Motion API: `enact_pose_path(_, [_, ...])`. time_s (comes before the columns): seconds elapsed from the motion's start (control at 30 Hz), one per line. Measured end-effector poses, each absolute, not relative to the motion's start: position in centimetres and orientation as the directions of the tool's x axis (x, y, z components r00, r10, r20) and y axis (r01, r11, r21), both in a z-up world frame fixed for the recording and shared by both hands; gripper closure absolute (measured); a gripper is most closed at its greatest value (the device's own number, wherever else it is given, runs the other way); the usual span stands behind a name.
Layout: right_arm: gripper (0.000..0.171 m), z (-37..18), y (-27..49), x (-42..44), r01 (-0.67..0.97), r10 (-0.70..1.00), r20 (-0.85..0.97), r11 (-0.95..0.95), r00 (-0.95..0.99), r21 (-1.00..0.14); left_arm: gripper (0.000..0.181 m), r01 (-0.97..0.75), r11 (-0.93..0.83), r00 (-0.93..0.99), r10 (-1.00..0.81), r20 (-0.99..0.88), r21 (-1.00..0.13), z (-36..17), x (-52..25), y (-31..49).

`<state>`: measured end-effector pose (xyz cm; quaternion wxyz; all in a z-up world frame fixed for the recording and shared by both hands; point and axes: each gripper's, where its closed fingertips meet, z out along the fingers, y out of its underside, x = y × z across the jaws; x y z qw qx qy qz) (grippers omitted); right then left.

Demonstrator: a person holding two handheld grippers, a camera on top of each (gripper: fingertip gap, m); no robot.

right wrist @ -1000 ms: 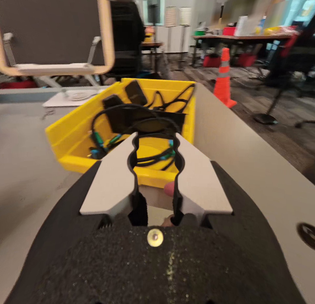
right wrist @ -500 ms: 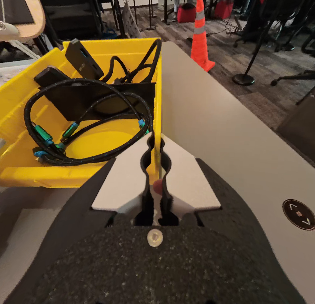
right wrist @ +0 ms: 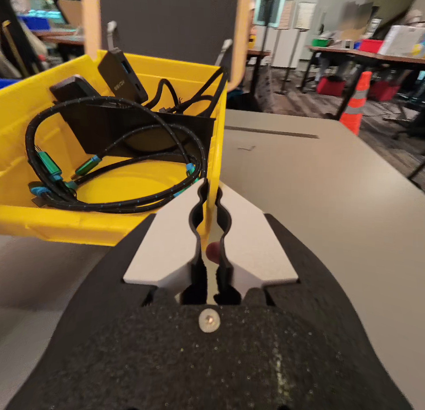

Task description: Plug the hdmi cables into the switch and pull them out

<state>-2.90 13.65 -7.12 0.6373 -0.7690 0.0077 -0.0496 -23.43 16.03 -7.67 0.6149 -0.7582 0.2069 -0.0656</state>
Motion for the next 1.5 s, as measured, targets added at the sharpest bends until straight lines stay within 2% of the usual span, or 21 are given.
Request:
enact_pose_path(0.2, [0.168, -10.2, 16.3, -10.6, 0.121, 0.065, 0.107, -0.273, 0.992, -0.954, 0.176, -0.200, -0.276, 0.948, -0.298, -0.114, -0.940, -10.5, -30.3, 16.6])
enact_pose_path(0.37, [0.168, -12.1, 17.2, -10.7, 0.112, 0.107, 0.083, -0.313, 0.991, -0.943, 0.171, -0.239, -0.346, 0.923, -0.372, -0.101, -0.907, -12.6, -30.0, 16.8])
enact_pose_path(0.4, [0.168, -12.1, 17.2, -10.7, 0.108, 0.129, 0.071, -0.310, 0.989, -0.945, 0.168, -0.236, -0.363, 0.912, -0.402, -0.077, -0.901, -12.6, -29.8, 16.6])
enact_pose_path(0.47, [0.165, -11.9, 17.0, -10.8, 0.078, 0.183, 0.023, -0.298, 0.983, -0.951, 0.147, -0.178, -0.354, 0.886, -0.464, 0.007, -0.918, -11.5, -29.5, 15.9])
enact_pose_path(0.57, [0.146, -11.3, 16.1, -11.1, 0.011, 0.286, -0.070, -0.273, 0.956, -0.962, 0.139, -0.052, -0.302, 0.876, -0.472, 0.102, -0.952, -8.0, -32.4, 15.3])
enact_pose_path(0.7, [0.138, -12.6, 15.1, -9.6, -0.014, 0.327, -0.134, -0.345, 0.935, -0.938, 0.145, -0.021, -0.299, 0.968, -0.243, 0.055, -0.954, -7.3, -43.9, 17.0])
enact_pose_path(0.8, [0.126, -13.9, 14.5, -8.7, -0.089, 0.337, -0.258, -0.444, 0.905, -0.892, 0.138, -0.124, -0.348, 0.992, -0.033, -0.120, -0.929, -10.4, -54.9, 18.3])
enact_pose_path(0.87, [0.120, -14.1, 14.2, -8.3, -0.157, 0.324, -0.346, -0.490, 0.880, -0.857, 0.122, -0.164, -0.450, 0.985, -0.028, -0.169, -0.878, -12.7, -58.6, 19.0])
enact_pose_path(0.9, [0.121, -14.3, 14.0, -8.0, -0.185, 0.308, -0.377, -0.506, 0.874, -0.843, 0.121, -0.169, -0.454, 0.985, -0.051, -0.164, -0.875, -12.6, -58.9, 19.4])
enact_pose_path(1.0, [0.122, -14.4, 13.4, -6.2, -0.196, 0.262, -0.360, -0.494, 0.896, -0.847, 0.123, -0.218, -0.400, 0.976, -0.094, -0.196, -0.890, -11.7, -58.6, 21.2])
enact_pose_path(1.13, [0.120, -13.8, 12.0, -3.9, -0.196, 0.216, -0.315, -0.440, 0.924, -0.876, 0.131, -0.141, -0.368, 0.980, -0.183, -0.077, -0.919, -11.2, -55.6, 23.5])
enact_pose_path(1.27, [0.120, -13.8, 10.7, -1.8, -0.228, 0.167, -0.325, -0.430, 0.931, -0.874, 0.161, -0.047, -0.375, 0.992, -0.130, 0.002, -0.926, -11.3, -55.1, 25.6])
enact_pose_path(1.3, [0.120, -13.8, 10.5, -1.4, -0.231, 0.157, -0.322, -0.427, 0.934, -0.875, 0.178, -0.046, -0.372, 0.995, -0.102, -0.009, -0.927, -11.3, -55.7, 25.9])
enact_pose_path(1.5, [0.121, -13.4, 10.1, -1.4, -0.149, 0.153, -0.227, -0.402, 0.962, -0.903, 0.179, 0.007, -0.385, 0.994, -0.094, 0.047, -0.923, -11.4, -55.5, 26.1])
